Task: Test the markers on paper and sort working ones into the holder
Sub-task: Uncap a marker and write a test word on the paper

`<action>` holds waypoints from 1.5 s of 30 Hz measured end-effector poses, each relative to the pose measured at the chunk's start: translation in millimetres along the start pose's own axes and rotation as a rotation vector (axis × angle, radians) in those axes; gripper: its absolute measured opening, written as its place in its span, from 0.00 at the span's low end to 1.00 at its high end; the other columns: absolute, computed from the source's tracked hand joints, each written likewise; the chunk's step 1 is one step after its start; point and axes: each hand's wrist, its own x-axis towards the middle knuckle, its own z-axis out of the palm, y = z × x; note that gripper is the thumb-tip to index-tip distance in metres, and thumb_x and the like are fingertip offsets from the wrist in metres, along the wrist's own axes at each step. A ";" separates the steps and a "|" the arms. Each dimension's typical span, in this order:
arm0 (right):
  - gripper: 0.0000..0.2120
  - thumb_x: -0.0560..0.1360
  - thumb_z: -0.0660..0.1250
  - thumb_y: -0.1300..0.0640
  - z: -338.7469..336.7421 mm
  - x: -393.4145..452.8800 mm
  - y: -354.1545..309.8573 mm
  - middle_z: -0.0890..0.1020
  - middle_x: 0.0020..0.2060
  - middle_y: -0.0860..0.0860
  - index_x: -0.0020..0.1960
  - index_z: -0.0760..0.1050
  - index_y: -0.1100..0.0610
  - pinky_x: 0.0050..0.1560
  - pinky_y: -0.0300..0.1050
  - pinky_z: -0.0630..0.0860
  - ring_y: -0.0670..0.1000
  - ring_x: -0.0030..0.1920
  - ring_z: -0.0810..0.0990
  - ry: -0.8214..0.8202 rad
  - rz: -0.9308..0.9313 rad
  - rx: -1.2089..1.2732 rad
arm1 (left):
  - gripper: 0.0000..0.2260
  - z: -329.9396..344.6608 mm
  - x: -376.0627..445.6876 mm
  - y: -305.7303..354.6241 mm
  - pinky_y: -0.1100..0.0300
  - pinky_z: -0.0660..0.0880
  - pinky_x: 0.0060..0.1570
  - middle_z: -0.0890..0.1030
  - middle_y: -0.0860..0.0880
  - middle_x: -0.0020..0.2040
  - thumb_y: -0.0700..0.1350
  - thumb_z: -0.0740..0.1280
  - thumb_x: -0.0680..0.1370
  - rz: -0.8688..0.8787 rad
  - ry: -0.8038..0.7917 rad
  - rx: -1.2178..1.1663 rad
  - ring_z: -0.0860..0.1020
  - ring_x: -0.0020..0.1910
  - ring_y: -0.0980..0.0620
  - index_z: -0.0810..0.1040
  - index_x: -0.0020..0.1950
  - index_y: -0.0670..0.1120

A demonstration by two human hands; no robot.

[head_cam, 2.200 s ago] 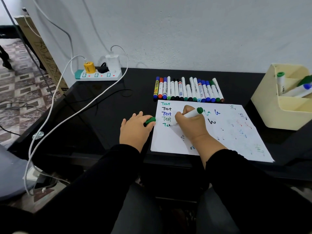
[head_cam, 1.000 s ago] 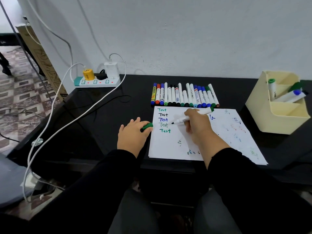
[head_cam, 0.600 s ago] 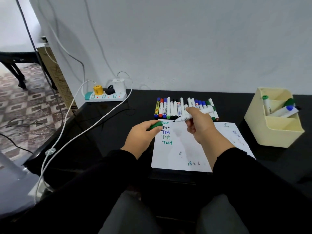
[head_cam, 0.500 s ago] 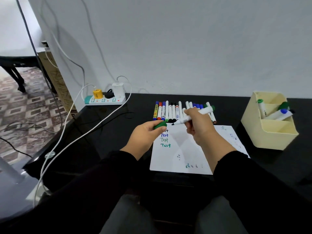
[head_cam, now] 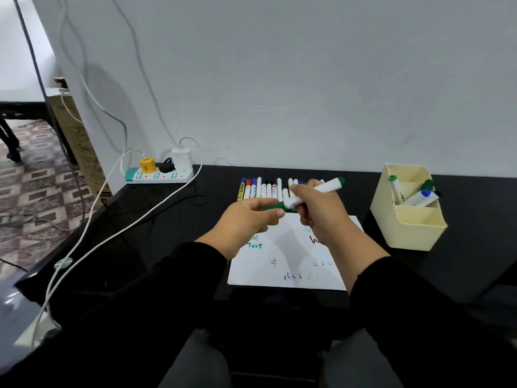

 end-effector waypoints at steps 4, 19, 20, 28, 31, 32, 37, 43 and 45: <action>0.20 0.75 0.62 0.65 1.2 -1.6 -3.1 0.65 0.19 0.48 0.30 0.57 0.53 0.20 0.34 0.56 0.45 0.18 0.61 0.028 0.028 0.086 | 0.05 3.9 -0.5 4.7 0.70 0.74 0.39 0.82 0.52 0.39 0.41 0.71 0.73 -0.025 -0.011 -0.014 0.80 0.38 0.60 0.80 0.45 0.50; 0.14 0.76 0.60 0.63 12.1 -2.3 7.9 0.69 0.20 0.48 0.33 0.64 0.55 0.22 0.33 0.60 0.44 0.19 0.64 0.093 0.163 0.153 | 0.08 1.2 4.6 5.8 0.57 0.76 0.53 0.83 0.45 0.43 0.43 0.72 0.73 0.013 0.046 0.192 0.79 0.44 0.51 0.82 0.52 0.46; 0.13 0.76 0.61 0.62 12.5 -1.4 9.1 0.69 0.20 0.48 0.34 0.65 0.55 0.21 0.33 0.60 0.44 0.19 0.64 0.081 0.175 0.140 | 0.09 -0.9 5.2 3.9 0.57 0.76 0.54 0.83 0.46 0.44 0.44 0.72 0.73 0.020 0.053 0.218 0.79 0.45 0.52 0.82 0.53 0.46; 0.07 0.73 0.71 0.57 -2.5 17.2 1.4 0.71 0.27 0.49 0.39 0.74 0.55 0.23 0.36 0.62 0.44 0.25 0.66 0.223 0.100 0.029 | 0.31 -20.2 24.3 -40.9 0.55 0.60 0.69 0.59 0.49 0.76 0.56 0.63 0.77 -0.040 0.077 0.648 0.59 0.74 0.50 0.55 0.76 0.51; 0.04 0.73 0.66 0.61 -25.1 26.8 -6.1 0.73 0.34 0.49 0.46 0.74 0.54 0.32 0.38 0.66 0.46 0.33 0.69 0.377 -0.039 -0.141 | 0.32 -30.2 34.8 -71.6 0.47 0.51 0.72 0.47 0.46 0.78 0.59 0.56 0.79 -0.202 0.076 0.991 0.45 0.76 0.46 0.47 0.77 0.50; 0.06 0.74 0.65 0.61 -33.7 30.3 -6.2 0.74 0.36 0.49 0.49 0.73 0.53 0.32 0.37 0.67 0.45 0.34 0.70 0.442 -0.098 -0.186 | 0.31 -32.6 37.7 -79.7 0.45 0.49 0.72 0.46 0.46 0.78 0.60 0.54 0.79 -0.238 0.073 1.064 0.44 0.76 0.45 0.47 0.77 0.50; 0.13 0.76 0.62 0.58 -73.9 43.9 5.4 0.77 0.53 0.55 0.60 0.70 0.59 0.52 0.46 0.76 0.54 0.52 0.77 0.722 -0.289 -0.475 | 0.28 -35.2 39.1 -100.9 0.44 0.44 0.72 0.46 0.46 0.78 0.61 0.49 0.80 -0.228 0.110 1.173 0.43 0.76 0.46 0.49 0.77 0.51; 0.19 0.77 0.63 0.62 -97.4 54.1 19.6 0.67 0.66 0.58 0.66 0.65 0.59 0.65 0.46 0.67 0.58 0.65 0.69 0.878 -0.105 -0.556 | 0.28 -37.1 38.0 -114.2 0.45 0.45 0.72 0.48 0.46 0.78 0.61 0.47 0.79 -0.200 0.149 1.225 0.46 0.76 0.47 0.51 0.77 0.52; 0.19 0.77 0.63 0.62 -102.2 56.5 21.4 0.67 0.67 0.59 0.67 0.65 0.59 0.66 0.47 0.66 0.58 0.66 0.69 0.895 -0.078 -0.550 | 0.27 -35.9 37.8 -114.5 0.45 0.45 0.72 0.48 0.47 0.78 0.61 0.47 0.79 -0.204 0.160 1.231 0.47 0.76 0.47 0.51 0.77 0.53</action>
